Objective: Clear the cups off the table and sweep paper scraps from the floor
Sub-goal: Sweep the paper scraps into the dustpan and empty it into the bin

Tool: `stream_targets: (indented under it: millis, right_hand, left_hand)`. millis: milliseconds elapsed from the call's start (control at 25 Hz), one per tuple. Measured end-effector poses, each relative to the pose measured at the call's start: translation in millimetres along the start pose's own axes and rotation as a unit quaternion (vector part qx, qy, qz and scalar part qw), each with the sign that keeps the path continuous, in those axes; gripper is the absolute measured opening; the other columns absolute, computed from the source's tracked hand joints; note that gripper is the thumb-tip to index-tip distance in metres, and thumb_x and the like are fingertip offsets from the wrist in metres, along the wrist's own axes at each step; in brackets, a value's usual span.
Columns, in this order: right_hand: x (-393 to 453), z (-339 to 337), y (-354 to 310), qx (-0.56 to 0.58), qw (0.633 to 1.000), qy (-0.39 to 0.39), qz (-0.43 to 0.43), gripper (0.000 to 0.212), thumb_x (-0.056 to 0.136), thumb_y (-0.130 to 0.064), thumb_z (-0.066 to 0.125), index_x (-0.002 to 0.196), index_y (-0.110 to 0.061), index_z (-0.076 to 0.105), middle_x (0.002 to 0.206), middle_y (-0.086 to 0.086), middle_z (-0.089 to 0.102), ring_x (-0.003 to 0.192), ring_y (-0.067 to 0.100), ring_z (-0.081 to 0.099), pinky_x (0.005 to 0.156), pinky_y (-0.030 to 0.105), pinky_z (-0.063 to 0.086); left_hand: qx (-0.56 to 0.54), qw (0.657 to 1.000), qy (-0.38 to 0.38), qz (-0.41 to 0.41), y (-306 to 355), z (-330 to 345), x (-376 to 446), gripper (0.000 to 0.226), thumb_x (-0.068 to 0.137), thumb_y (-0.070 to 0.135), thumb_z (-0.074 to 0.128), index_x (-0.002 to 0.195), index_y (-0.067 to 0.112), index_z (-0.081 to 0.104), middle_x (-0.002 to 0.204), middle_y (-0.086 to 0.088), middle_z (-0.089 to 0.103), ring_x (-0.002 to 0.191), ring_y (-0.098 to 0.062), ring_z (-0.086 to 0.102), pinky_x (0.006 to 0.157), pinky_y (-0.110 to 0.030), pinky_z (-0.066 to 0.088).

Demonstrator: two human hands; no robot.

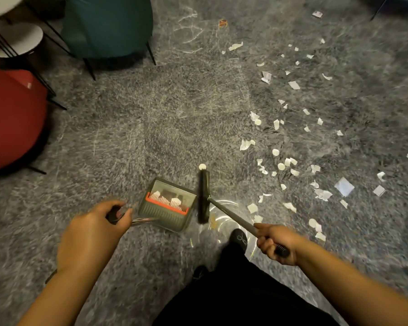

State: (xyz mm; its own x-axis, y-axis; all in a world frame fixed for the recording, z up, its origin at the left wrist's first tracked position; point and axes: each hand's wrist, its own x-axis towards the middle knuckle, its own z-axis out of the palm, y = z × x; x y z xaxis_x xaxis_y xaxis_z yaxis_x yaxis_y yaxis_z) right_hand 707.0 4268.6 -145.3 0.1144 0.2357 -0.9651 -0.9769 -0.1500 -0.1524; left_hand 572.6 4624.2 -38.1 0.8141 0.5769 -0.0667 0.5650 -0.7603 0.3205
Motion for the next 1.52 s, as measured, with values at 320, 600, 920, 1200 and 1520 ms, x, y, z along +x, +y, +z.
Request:
stream_targets:
  millis: [320, 600, 920, 1200, 1520]
  right_hand:
    - [16.5, -20.5, 38.0, -0.058, 0.998, 0.026, 0.022, 0.040, 0.099, -0.009, 0.036, 0.136, -0.023, 0.045, 0.052, 0.000, 0.039, 0.034, 0.004, 0.031, 0.031, 0.011, 0.025]
    - [8.2, -93.5, -0.9, -0.028, 0.995, 0.097, -0.006, 0.046, 0.099, -0.008, 0.032, 0.140, -0.027, 0.039, 0.053, 0.001, 0.037, 0.032, 0.006, 0.030, 0.030, 0.011, 0.025]
    - [-7.1, -176.5, -52.4, -0.019, 0.989, 0.141, -0.044, 0.046, 0.099, -0.004, 0.031, 0.141, -0.020, 0.038, 0.049, 0.001, 0.037, 0.031, 0.007, 0.030, 0.033, 0.010, 0.023]
    - [-16.0, -188.0, -105.7, 0.010, 0.992, 0.088, -0.093, 0.049, 0.101, -0.007, 0.034, 0.146, -0.025, 0.030, 0.054, 0.002, 0.037, 0.034, 0.006, 0.031, 0.031, 0.013, 0.026]
    - [9.1, -110.0, -159.7, -0.022, 0.994, 0.001, -0.106, 0.046, 0.102, -0.008, 0.036, 0.145, -0.024, 0.032, 0.056, 0.003, 0.040, 0.034, 0.006, 0.032, 0.030, 0.014, 0.027]
  left_hand:
    - [0.027, 0.999, -0.018, -0.037, -8.0, 6.5, -20.2, 0.035, 0.081, 0.047, 0.070, 0.111, 0.030, 0.069, 0.079, 0.013, 0.071, 0.049, -0.007, 0.054, 0.039, -0.024, 0.047]
    - [0.013, 0.997, -0.067, -0.024, 63.7, 39.6, -8.1, 0.036, 0.084, 0.049, 0.066, 0.115, 0.030, 0.066, 0.078, 0.010, 0.071, 0.053, -0.012, 0.056, 0.042, -0.025, 0.046]
    - [0.012, 0.995, -0.095, 0.014, 162.7, 75.1, 11.9, 0.036, 0.085, 0.048, 0.066, 0.116, 0.030, 0.066, 0.081, 0.008, 0.071, 0.055, -0.016, 0.056, 0.047, -0.026, 0.047]
    - [0.011, 0.996, -0.083, 0.000, 197.7, 80.9, 29.8, 0.034, 0.086, 0.045, 0.066, 0.116, 0.030, 0.066, 0.067, 0.007, 0.064, 0.050, -0.015, 0.051, 0.041, -0.023, 0.034]
    - [0.012, 0.997, -0.033, -0.062, 143.1, 44.3, 40.3, 0.032, 0.081, 0.048, 0.070, 0.111, 0.036, 0.067, 0.056, 0.023, 0.051, 0.037, -0.004, 0.047, 0.030, -0.016, 0.025]
